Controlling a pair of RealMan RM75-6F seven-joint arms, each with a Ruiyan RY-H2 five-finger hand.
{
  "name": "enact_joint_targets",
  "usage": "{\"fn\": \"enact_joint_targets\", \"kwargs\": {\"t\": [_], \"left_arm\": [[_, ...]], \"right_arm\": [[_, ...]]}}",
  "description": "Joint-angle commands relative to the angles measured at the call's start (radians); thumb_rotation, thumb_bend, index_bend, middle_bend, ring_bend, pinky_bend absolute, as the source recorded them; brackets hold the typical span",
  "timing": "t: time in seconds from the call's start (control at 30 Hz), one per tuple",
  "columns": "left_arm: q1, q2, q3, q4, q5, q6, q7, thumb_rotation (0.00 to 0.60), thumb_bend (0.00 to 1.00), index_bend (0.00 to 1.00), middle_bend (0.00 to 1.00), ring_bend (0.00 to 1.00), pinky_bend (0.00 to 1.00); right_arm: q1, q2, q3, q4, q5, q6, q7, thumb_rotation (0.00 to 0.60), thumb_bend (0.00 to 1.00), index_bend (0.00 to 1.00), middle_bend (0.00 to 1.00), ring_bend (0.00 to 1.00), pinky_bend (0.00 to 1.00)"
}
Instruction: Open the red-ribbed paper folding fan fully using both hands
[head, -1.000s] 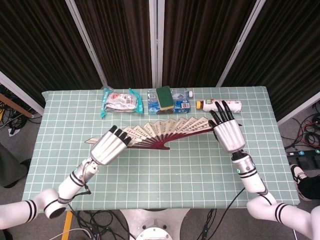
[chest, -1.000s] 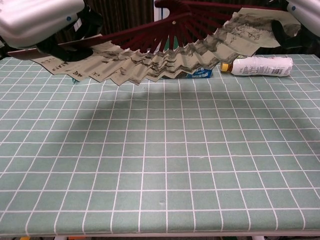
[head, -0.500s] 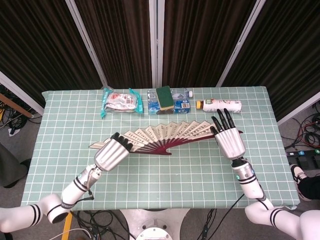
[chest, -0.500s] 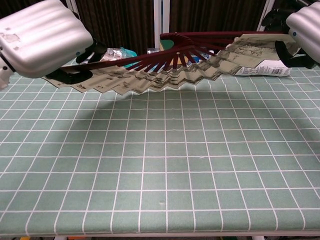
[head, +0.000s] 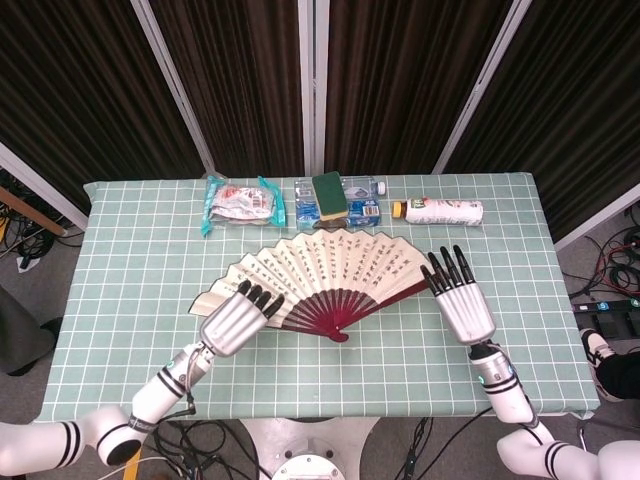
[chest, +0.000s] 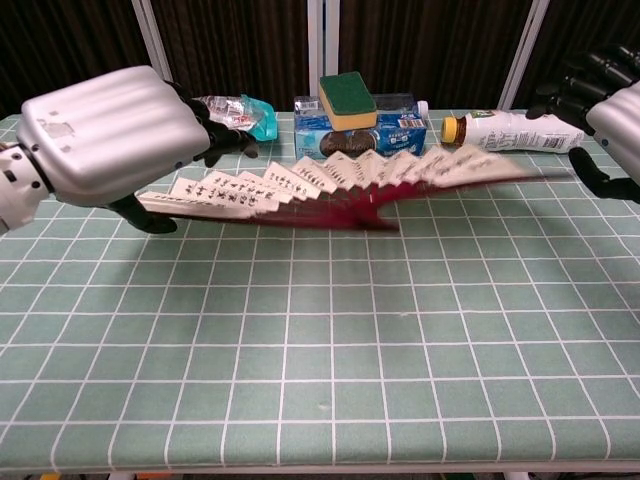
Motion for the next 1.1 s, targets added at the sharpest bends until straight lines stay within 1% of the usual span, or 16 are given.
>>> {"fn": "enact_joint_targets", "kwargs": {"t": [0.03,0.07,0.1,0.17,0.27,0.33,0.37,0.43,0.5,0.6,0.63,0.67,0.7,0.83,1.0,1.1], "left_arm": [[-0.005,0.019,-0.002,-0.062,-0.070,-0.063,0.009,0.600,0.00,0.13,0.28,0.25,0.36],[-0.008,0.022,-0.004,-0.072,-0.085,-0.075,0.008,0.600,0.00,0.12,0.26,0.22,0.34],[-0.013,0.023,-0.007,-0.084,-0.099,-0.085,0.008,0.600,0.00,0.11,0.24,0.20,0.33],[-0.022,0.026,-0.012,-0.097,-0.114,-0.102,-0.005,0.600,0.00,0.10,0.22,0.17,0.30],[-0.032,0.040,-0.027,-0.124,-0.147,-0.123,-0.056,0.600,0.00,0.07,0.15,0.09,0.24],[-0.038,0.061,-0.046,-0.148,-0.172,-0.133,-0.121,0.600,0.00,0.07,0.12,0.05,0.22],[-0.038,0.073,-0.057,-0.159,-0.183,-0.137,-0.167,0.600,0.00,0.07,0.12,0.05,0.22],[-0.030,0.107,-0.088,-0.177,-0.205,-0.128,-0.298,0.600,0.00,0.07,0.12,0.05,0.22],[-0.007,0.154,-0.117,-0.185,-0.229,-0.103,-0.429,0.600,0.00,0.07,0.13,0.06,0.22],[0.044,0.199,-0.155,-0.165,-0.255,-0.029,-0.583,0.600,0.00,0.09,0.15,0.09,0.22],[0.071,0.212,-0.167,-0.143,-0.265,0.013,-0.634,0.600,0.00,0.10,0.15,0.09,0.22],[0.090,0.221,-0.172,-0.123,-0.268,0.044,-0.661,0.600,0.00,0.11,0.16,0.09,0.22],[0.110,0.230,-0.174,-0.102,-0.267,0.072,-0.686,0.600,0.00,0.12,0.16,0.09,0.22],[0.207,0.263,-0.157,-0.032,-0.285,0.192,-0.734,0.600,0.00,0.16,0.18,0.09,0.22],[0.335,0.295,-0.105,-0.027,-0.305,0.321,-0.731,0.600,0.00,0.18,0.18,0.09,0.22],[0.418,0.305,-0.058,-0.045,-0.291,0.403,-0.735,0.600,0.00,0.19,0.18,0.09,0.22]], "right_arm": [[-0.043,0.036,-0.012,-0.107,0.067,-0.069,-0.067,0.600,0.33,0.02,0.03,0.00,0.00],[-0.049,0.046,-0.012,-0.137,0.082,-0.087,-0.075,0.600,0.29,0.01,0.02,0.00,0.00],[-0.055,0.060,-0.013,-0.171,0.102,-0.109,-0.084,0.600,0.23,0.00,0.00,0.00,0.00],[-0.062,0.077,-0.012,-0.207,0.126,-0.136,-0.106,0.600,0.12,0.00,0.00,0.00,0.00],[-0.064,0.109,0.003,-0.266,0.158,-0.165,-0.126,0.600,0.04,0.00,0.00,0.00,0.00],[-0.059,0.144,0.017,-0.313,0.167,-0.178,-0.108,0.600,0.03,0.00,0.00,0.00,0.00],[-0.057,0.164,0.022,-0.334,0.168,-0.187,-0.092,0.600,0.03,0.00,0.00,0.00,0.00],[-0.053,0.223,0.028,-0.389,0.169,-0.208,-0.028,0.600,0.03,0.00,0.00,0.00,0.00],[-0.052,0.295,0.032,-0.438,0.166,-0.231,0.064,0.600,0.04,0.00,0.00,0.00,0.00],[-0.060,0.385,0.038,-0.482,0.155,-0.243,0.219,0.600,0.16,0.00,0.03,0.00,0.00],[-0.068,0.420,0.038,-0.491,0.154,-0.242,0.280,0.600,0.21,0.00,0.05,0.00,0.00],[-0.075,0.445,0.036,-0.494,0.148,-0.240,0.320,0.600,0.23,0.00,0.06,0.00,0.00],[-0.083,0.468,0.034,-0.494,0.144,-0.236,0.355,0.600,0.24,0.00,0.07,0.00,0.00],[-0.138,0.541,0.025,-0.486,0.131,-0.173,0.447,0.600,0.25,0.00,0.07,0.00,0.00],[-0.225,0.596,0.003,-0.512,0.116,-0.072,0.500,0.600,0.25,0.00,0.07,0.00,0.00],[-0.276,0.608,-0.017,-0.528,0.095,-0.013,0.501,0.600,0.25,0.02,0.07,0.00,0.00]]}}
